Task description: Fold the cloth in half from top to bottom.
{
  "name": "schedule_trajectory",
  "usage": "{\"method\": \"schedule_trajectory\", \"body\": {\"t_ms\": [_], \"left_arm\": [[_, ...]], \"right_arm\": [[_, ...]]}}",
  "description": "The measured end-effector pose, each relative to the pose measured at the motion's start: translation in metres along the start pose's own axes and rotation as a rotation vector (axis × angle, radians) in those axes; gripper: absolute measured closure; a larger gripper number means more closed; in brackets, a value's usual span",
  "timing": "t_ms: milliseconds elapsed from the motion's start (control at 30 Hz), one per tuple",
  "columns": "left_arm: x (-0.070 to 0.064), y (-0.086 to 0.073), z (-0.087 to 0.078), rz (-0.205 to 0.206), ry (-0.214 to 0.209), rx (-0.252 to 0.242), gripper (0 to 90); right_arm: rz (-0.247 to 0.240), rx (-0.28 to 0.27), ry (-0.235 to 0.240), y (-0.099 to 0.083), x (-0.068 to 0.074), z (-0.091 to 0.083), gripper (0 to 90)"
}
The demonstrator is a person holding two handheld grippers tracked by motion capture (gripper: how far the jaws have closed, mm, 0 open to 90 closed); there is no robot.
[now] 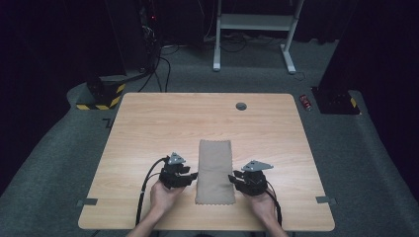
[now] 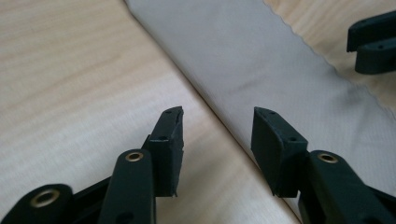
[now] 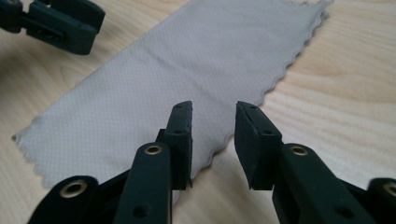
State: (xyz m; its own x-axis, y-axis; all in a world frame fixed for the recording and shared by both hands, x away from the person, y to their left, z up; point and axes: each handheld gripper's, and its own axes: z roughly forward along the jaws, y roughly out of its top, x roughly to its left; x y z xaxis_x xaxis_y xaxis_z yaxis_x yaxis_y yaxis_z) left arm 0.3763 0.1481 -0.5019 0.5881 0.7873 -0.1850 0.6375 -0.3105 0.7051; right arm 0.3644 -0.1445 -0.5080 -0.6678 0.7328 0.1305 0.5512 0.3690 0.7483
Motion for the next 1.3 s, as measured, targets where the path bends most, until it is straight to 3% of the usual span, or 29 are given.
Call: {"method": "schedule_trajectory", "body": {"t_ms": [100,200,300,367,467,700,767,833,1100,1300], "left_arm": [[0.008,0.011,0.005,-0.006,0.010,-0.011,52.3],[0.015,0.021,0.011,-0.010,0.026,-0.014,51.2],[0.020,0.029,0.018,-0.014,0.035,-0.005,48.6],[0.024,0.034,0.022,-0.023,0.039,-0.008,46.9],[0.027,0.043,0.029,-0.028,0.050,-0.010,45.3],[0.036,0.061,0.045,-0.036,0.102,-0.004,43.9],[0.039,0.064,0.049,-0.057,0.111,-0.030,44.1],[0.041,0.067,0.052,-0.068,0.113,-0.019,44.2],[0.043,0.081,0.068,-0.044,0.162,0.011,44.0],[0.051,0.080,0.079,-0.081,0.189,0.021,44.6]], "right_arm": [[-0.013,-0.007,-0.007,0.005,-0.004,0.004,64.8],[0.009,0.019,-0.003,0.012,-0.008,0.008,65.0],[0.035,-0.003,-0.006,0.016,-0.016,0.010,65.5],[0.059,0.011,0.002,0.019,-0.021,0.013,65.4],[0.052,0.003,-0.007,0.025,-0.027,0.017,65.5],[0.083,0.017,-0.031,0.044,-0.038,0.030,69.4],[0.107,0.022,-0.032,0.048,-0.044,0.033,69.8],[0.116,0.020,-0.045,0.053,-0.048,0.037,70.2],[0.136,0.020,-0.107,0.070,-0.058,0.050,69.7],[0.149,0.034,-0.163,0.079,-0.064,0.065,68.8]]}}
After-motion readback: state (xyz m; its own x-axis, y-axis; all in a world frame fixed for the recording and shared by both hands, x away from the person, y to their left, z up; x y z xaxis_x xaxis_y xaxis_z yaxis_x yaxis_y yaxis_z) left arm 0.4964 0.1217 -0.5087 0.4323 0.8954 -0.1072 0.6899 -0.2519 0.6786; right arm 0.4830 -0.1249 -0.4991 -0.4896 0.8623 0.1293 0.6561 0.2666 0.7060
